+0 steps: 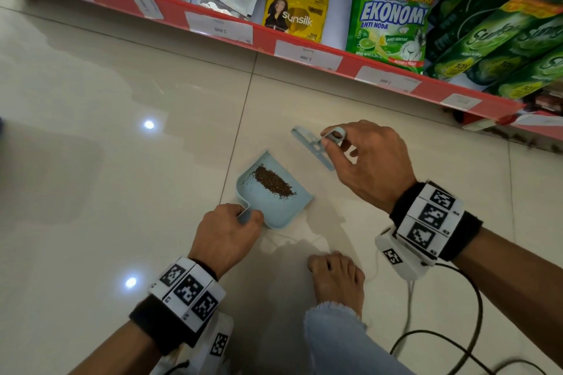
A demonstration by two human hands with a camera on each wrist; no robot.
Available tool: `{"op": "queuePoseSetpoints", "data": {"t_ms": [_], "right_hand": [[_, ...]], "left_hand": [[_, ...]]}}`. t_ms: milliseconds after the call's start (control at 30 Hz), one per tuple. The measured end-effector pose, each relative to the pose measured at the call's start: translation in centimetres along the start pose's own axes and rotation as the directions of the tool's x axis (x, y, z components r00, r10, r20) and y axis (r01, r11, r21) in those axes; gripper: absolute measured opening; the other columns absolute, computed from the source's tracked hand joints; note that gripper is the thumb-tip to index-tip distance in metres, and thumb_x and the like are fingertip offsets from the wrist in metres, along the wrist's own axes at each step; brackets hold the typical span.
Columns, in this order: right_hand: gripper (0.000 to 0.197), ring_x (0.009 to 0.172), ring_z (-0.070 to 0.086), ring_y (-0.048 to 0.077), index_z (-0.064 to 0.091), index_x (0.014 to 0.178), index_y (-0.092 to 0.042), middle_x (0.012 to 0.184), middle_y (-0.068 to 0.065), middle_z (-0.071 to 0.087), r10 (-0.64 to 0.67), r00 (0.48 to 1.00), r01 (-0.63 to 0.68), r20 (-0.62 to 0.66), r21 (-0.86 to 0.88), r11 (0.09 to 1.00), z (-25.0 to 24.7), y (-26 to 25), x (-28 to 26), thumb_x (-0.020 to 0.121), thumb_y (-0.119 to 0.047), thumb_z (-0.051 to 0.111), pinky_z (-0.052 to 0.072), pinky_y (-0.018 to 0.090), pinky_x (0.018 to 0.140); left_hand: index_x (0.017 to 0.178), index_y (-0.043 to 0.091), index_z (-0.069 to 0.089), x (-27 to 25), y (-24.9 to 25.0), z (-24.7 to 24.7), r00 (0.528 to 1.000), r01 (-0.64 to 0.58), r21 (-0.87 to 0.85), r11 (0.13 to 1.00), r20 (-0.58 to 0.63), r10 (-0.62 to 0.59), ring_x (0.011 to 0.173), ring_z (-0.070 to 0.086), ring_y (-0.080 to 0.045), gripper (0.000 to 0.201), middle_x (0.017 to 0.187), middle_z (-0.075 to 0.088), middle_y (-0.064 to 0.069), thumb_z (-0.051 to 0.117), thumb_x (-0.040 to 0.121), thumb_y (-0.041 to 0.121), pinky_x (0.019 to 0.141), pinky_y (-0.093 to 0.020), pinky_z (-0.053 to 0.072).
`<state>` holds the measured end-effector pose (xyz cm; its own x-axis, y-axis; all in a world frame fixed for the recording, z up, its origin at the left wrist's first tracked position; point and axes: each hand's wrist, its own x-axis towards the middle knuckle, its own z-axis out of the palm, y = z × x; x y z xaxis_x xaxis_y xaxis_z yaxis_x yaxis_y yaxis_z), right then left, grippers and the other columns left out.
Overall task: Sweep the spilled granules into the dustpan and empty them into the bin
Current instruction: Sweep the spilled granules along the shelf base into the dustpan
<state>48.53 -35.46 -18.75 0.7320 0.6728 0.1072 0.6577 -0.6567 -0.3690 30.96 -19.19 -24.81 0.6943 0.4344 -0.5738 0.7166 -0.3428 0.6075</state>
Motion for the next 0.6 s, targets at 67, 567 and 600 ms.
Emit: {"op": "queuePoseSetpoints", "data": {"t_ms": [67, 567, 600], "right_hand": [[0.021, 0.072, 0.058, 0.016, 0.071, 0.094, -0.022, 0.08, -0.005, 0.069, -0.004, 0.999, 0.008, 0.035, -0.101, 0.995, 0.2, 0.0, -0.1, 0.096, -0.034, 0.053, 0.052, 0.036, 0.058], [0.021, 0.079, 0.057, 0.013, 0.07, 0.098, -0.026, 0.085, -0.009, 0.069, -0.011, 0.995, 0.022, 0.098, -0.106, 0.994, 1.0, -0.4, -0.2, 0.096, -0.038, 0.052, 0.051, 0.036, 0.061], [0.021, 0.08, 0.058, 0.013, 0.071, 0.099, -0.026, 0.086, -0.009, 0.07, -0.024, 0.99, 0.033, 0.142, -0.065, 0.997, 1.2, -0.4, -0.4, 0.097, -0.037, 0.053, 0.053, 0.036, 0.063]], "left_hand": [[0.057, 0.011, 0.04, 0.0, 0.0, 0.0, 1.0, -0.002, 0.003, 1.0, 0.004, 0.002, 0.049, 0.041, -0.017, 0.042, 0.051, 0.043, 0.0, 0.057, 0.088, 0.035, 0.049, -0.027, 0.032], [0.056, 0.011, 0.037, -0.1, -0.2, 0.1, 1.0, -0.014, 0.03, 0.999, 0.002, 0.014, 0.047, 0.038, -0.016, 0.046, 0.05, 0.04, 0.0, 0.056, 0.09, 0.034, 0.047, -0.026, 0.028], [0.056, 0.012, 0.037, -0.1, -0.2, 0.1, 1.0, -0.015, 0.029, 0.999, 0.0, 0.015, 0.047, 0.038, -0.016, 0.046, 0.05, 0.04, 0.0, 0.056, 0.09, 0.034, 0.047, -0.026, 0.028]]}}
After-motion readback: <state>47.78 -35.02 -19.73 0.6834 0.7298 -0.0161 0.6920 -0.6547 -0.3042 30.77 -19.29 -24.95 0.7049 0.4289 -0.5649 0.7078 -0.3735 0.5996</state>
